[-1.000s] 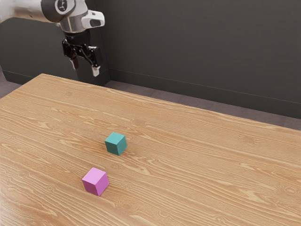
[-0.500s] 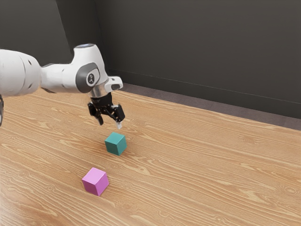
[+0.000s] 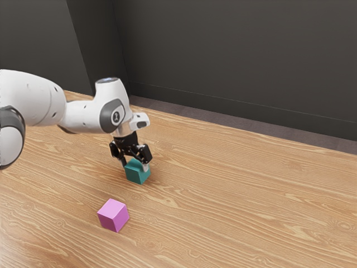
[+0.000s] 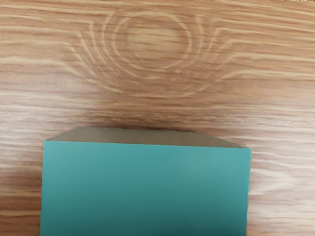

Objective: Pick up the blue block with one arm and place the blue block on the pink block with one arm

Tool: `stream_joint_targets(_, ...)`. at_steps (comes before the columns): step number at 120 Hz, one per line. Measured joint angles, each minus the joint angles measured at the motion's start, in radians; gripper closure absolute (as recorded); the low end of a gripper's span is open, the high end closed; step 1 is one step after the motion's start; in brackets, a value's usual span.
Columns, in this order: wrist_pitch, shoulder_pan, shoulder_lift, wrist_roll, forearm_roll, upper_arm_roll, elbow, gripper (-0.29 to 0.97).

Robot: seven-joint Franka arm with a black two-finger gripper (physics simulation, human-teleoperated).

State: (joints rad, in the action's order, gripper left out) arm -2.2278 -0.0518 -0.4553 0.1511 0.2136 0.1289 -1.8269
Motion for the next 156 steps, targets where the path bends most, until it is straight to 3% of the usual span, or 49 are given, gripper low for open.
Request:
stream_joint_targets(48,-0.055,0.001,-0.062,0.005,0.014,0.000,0.007,0.00)
stream_joint_targets(64,-0.066,0.001,-0.064,0.006,0.014,0.001,0.007,0.25)
stream_joint_targets(80,-0.068,0.001,-0.046,0.004,0.003,0.020,0.009,0.35)
stream_joint_targets(96,-0.036,-0.002,0.032,0.004,-0.007,0.028,-0.003,0.37)
stream_joint_targets(124,0.004,-0.027,0.374,0.003,-0.032,0.027,-0.300,0.35)
stream_joint_targets(156,0.015,-0.044,0.501,0.004,-0.047,0.029,-0.467,0.34)
